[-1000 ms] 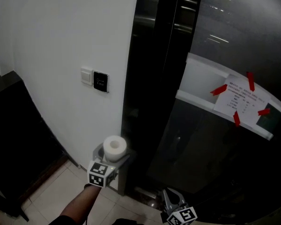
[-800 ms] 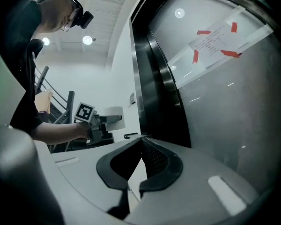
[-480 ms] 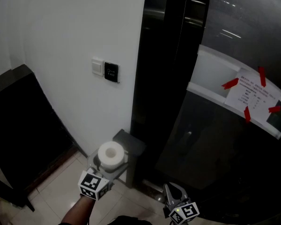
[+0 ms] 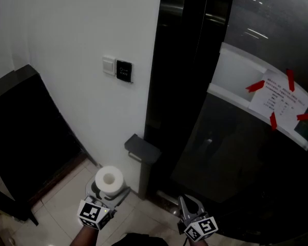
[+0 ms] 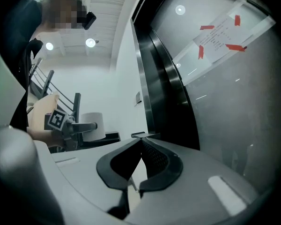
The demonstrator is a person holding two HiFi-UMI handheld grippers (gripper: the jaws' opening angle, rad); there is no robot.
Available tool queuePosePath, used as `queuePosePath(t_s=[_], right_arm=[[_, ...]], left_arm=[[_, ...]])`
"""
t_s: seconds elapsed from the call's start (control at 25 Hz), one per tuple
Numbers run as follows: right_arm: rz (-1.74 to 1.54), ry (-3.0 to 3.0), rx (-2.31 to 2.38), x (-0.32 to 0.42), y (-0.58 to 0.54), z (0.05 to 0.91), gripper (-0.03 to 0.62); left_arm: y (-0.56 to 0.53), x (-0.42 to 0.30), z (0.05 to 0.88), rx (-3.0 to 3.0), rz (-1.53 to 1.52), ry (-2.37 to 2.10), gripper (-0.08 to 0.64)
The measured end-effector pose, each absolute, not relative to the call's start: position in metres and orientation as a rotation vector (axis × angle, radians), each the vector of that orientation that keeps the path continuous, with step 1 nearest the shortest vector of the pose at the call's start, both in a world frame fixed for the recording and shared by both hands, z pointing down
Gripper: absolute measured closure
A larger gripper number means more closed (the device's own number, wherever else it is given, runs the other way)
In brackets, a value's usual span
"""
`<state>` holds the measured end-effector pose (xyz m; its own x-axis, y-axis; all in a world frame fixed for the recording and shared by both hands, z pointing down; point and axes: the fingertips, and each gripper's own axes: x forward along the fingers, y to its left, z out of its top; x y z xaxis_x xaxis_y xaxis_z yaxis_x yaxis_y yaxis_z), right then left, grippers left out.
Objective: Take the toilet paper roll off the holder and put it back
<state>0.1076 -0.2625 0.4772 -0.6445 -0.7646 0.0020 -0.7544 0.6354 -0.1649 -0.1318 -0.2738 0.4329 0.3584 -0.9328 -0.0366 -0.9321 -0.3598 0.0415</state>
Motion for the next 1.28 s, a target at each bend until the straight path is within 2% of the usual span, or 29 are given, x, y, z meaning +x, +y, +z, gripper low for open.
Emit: queuePosePath(t_s=[0.56,1.28], right_arm=[[-0.238,2.769,-1.306,0.11,-0.257,0.477,0.578],[-0.241,2.744,-1.315,0.115,-0.246,0.479,0.578]], left_arm=[[-0.254,-0.145,0.437,2.52,-0.158,-1.773,0.087],[-0.252,-0.128,0.43,2.558,-0.169,-1.67,0.086]])
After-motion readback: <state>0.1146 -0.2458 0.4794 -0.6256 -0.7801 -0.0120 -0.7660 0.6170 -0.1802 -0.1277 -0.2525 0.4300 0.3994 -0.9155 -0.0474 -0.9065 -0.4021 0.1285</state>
